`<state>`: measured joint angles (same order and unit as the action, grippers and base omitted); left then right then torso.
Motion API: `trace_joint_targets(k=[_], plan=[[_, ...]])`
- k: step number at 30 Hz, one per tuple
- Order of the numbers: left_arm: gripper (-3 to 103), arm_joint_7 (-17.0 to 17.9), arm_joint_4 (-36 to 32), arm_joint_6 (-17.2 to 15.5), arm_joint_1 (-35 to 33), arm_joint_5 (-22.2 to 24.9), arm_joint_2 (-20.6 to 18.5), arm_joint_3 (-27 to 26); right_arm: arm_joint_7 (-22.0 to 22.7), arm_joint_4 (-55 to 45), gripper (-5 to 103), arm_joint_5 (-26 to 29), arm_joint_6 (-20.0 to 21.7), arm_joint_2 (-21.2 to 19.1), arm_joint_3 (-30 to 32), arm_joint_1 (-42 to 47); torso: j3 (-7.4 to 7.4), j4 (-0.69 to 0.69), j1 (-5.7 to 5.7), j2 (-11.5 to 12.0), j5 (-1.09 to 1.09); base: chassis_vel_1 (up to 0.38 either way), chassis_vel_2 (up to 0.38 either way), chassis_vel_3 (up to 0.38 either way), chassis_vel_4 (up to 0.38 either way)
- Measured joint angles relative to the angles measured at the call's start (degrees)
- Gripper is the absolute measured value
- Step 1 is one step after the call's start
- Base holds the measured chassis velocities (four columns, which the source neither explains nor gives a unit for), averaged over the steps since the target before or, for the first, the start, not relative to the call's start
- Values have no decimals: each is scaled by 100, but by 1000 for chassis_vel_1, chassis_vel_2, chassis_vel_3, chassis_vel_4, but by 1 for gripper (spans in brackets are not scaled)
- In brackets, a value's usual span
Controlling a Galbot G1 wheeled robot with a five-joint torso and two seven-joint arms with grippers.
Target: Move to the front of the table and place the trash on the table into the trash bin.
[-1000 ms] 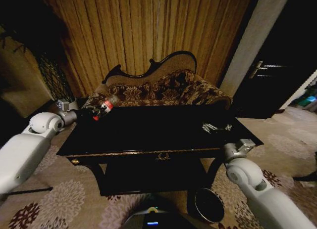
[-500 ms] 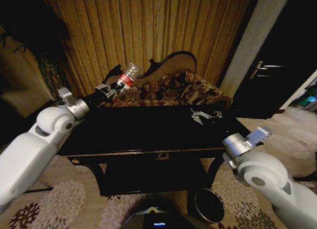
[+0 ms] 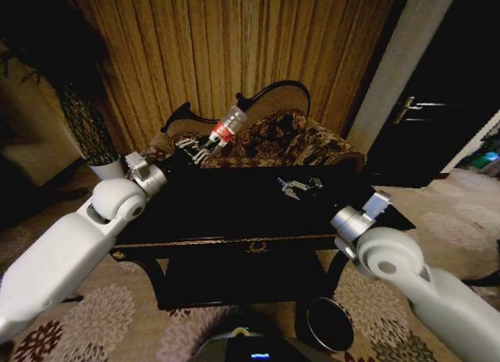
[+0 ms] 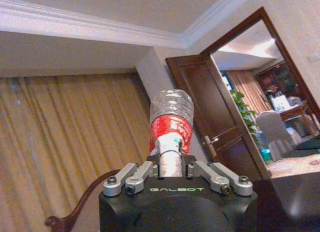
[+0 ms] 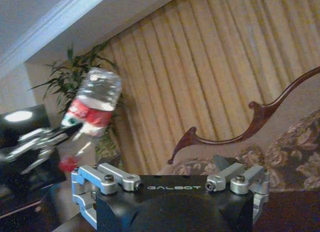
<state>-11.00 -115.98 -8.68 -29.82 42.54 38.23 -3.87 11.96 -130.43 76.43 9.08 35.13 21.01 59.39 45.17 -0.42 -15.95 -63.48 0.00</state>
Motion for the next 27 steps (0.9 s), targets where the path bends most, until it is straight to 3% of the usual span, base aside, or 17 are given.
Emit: trace_joint_targets(k=[10,19,27], plan=[[22,103,132,16,674,34,228,640,-407,907,100,526,2,161,-648,-1460,1,2,-1,1,-1,0,0,0,0],[22,153,-48,32,624,94,236,652,-1051,958,100,848,-18,271,-534,-1496,0,1,0,0,-1,0,0,0,0],[22,201,-343,-38,638,270,174,666,-1257,900,100,848,-82,364,-543,-1584,0,2,-1,0,-1,0,0,0,0]])
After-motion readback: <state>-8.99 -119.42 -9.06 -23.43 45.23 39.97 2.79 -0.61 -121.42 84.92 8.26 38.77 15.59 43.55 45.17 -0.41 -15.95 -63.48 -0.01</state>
